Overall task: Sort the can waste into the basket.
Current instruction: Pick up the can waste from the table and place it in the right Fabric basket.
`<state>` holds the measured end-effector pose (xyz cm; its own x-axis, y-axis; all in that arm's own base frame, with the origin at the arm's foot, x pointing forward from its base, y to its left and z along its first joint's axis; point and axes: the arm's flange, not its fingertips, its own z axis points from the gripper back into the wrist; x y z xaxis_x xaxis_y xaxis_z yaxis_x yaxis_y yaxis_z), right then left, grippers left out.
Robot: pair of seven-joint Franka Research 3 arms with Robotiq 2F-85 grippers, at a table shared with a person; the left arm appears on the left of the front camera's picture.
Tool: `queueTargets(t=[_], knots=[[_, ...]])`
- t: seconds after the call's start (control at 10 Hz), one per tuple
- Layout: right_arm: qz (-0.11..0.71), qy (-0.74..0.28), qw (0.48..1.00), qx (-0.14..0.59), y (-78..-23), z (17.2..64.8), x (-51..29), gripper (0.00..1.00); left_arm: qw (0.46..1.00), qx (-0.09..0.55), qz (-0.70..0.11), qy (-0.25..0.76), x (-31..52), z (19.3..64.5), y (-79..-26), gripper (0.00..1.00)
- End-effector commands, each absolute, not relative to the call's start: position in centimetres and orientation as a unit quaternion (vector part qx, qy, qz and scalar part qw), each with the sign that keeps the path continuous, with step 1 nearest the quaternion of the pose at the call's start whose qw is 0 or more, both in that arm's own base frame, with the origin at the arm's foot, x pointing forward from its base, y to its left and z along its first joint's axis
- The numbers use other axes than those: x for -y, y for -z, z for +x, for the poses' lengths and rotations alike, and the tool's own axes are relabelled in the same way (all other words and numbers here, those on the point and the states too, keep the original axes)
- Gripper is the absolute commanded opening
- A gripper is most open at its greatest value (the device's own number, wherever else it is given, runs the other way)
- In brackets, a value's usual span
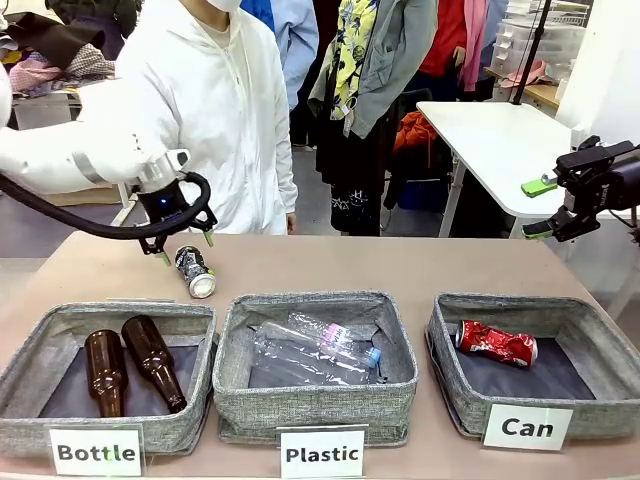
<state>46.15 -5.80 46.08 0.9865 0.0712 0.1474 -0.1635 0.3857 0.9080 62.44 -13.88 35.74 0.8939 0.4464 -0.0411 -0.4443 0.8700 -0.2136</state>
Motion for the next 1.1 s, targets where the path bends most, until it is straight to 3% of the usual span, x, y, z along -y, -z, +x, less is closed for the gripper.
queueTargets(t=[0.0, 0.9, 1.0], knots=[[0.549, -0.08, 0.831, 0.045, -46.3, 46.1, 5.9, 1.0, 0.964, 0.021, -0.068, -0.255, 15.7, 63.7, -35.3, 1.0], [0.549, -0.08, 0.831, 0.045, -46.3, 46.1, 5.9, 1.0, 0.979, 0.053, -0.05, -0.188, 14.8, 62.9, -30.6, 1.0], [0.549, -0.08, 0.831, 0.045, -46.3, 46.1, 5.9, 1.0, 0.98, 0.057, -0.048, -0.183, 14.7, 62.8, -30.6, 0.91]])
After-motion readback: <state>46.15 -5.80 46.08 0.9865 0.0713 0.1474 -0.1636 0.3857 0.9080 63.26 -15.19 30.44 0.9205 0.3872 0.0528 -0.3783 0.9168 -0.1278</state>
